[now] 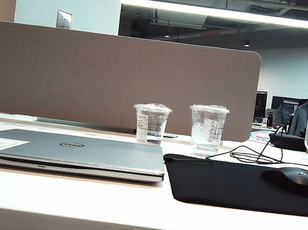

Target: Pick up the coffee cup on the left and place it on the left side of the laptop.

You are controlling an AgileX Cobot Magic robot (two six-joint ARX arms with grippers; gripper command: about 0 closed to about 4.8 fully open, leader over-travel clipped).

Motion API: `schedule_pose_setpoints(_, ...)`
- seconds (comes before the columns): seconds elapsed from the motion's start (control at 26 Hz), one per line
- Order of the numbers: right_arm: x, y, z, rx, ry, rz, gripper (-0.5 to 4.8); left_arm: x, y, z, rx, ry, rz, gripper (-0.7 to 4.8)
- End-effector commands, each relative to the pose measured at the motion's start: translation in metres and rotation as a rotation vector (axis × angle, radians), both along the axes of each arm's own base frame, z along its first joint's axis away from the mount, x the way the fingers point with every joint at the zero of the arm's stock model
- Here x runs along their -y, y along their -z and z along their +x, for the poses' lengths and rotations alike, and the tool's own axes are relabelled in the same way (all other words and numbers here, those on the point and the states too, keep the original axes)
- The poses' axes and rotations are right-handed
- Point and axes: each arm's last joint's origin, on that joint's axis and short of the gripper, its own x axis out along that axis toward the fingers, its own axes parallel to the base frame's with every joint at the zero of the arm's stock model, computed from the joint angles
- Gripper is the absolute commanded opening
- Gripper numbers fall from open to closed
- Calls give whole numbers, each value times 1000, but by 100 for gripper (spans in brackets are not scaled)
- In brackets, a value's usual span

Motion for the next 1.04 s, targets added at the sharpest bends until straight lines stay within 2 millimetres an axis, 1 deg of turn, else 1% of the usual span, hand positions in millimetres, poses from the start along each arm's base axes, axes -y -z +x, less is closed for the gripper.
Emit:
schedule_pose_setpoints(0.04, 1, 5, 1, -1, 2, -14, -1, 0, -2, 0, 14, 3, 3, -5)
schedule_pose_setpoints(0.12, 1, 11, 2, -20, 9, -60, -1, 0, -2, 0, 14, 3, 3, -5)
schedule_pose_setpoints(0.23, 1, 14, 3, -40, 10, -75, -1, 0, -2, 0, 14, 3, 3, -5)
schedule_pose_setpoints(1.04, 1, 13, 3, -36, 13, -75, -1, 0, -2, 0, 14, 3, 3, -5)
